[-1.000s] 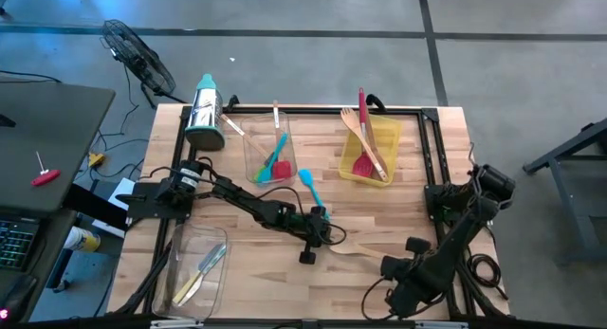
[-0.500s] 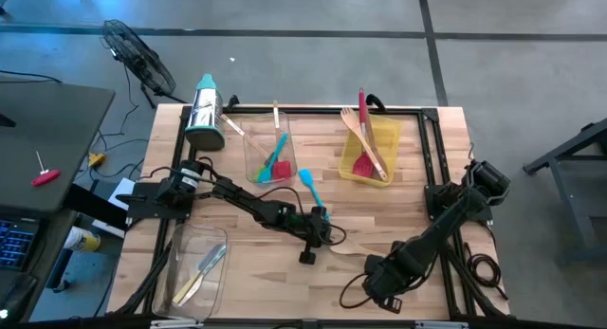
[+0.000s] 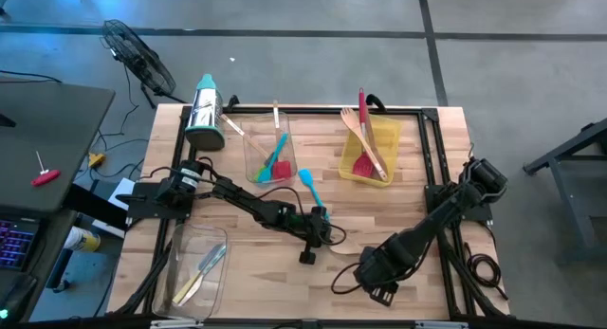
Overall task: Pick & Place Kitchen Items
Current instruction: Put the light brown wooden serving spoon into the yellow bin
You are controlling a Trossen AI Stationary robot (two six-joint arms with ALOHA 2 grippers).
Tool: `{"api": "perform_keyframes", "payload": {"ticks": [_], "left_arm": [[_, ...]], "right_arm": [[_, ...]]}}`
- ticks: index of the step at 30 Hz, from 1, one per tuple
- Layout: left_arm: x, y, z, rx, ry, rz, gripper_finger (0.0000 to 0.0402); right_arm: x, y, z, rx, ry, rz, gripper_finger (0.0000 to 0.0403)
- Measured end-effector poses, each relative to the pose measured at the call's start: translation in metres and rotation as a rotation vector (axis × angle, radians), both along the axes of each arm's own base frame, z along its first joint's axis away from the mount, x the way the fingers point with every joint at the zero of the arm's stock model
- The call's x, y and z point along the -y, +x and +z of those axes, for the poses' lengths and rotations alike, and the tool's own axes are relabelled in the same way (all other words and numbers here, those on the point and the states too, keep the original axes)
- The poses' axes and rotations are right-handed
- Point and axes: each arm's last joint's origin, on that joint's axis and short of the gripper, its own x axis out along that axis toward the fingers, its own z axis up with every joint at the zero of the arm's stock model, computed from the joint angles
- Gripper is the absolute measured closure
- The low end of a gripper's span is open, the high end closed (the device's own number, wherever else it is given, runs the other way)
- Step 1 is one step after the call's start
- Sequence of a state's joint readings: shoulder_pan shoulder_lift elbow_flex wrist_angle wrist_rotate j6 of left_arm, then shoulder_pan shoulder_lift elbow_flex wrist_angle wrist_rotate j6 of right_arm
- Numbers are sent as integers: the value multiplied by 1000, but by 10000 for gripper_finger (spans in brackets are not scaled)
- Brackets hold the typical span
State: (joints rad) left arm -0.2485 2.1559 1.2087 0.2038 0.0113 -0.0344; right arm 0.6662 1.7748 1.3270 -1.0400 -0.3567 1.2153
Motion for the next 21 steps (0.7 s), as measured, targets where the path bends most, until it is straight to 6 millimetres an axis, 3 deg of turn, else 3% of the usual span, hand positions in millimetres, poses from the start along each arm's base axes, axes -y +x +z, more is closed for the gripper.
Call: {"api": "perform_keyframes", "payload": {"ticks": [5, 10, 21], "left_arm": [[0, 0, 0, 0, 0, 0, 401], [0, 0, 0, 0, 0, 0, 401], [0, 0, 0, -1, -12, 11, 401]], "right_arm": [[8, -6, -1, -4, -132, 54, 216], [16, -15, -1, -50, -266, 95, 221], [1, -21, -2, 55, -246, 286, 231]]}}
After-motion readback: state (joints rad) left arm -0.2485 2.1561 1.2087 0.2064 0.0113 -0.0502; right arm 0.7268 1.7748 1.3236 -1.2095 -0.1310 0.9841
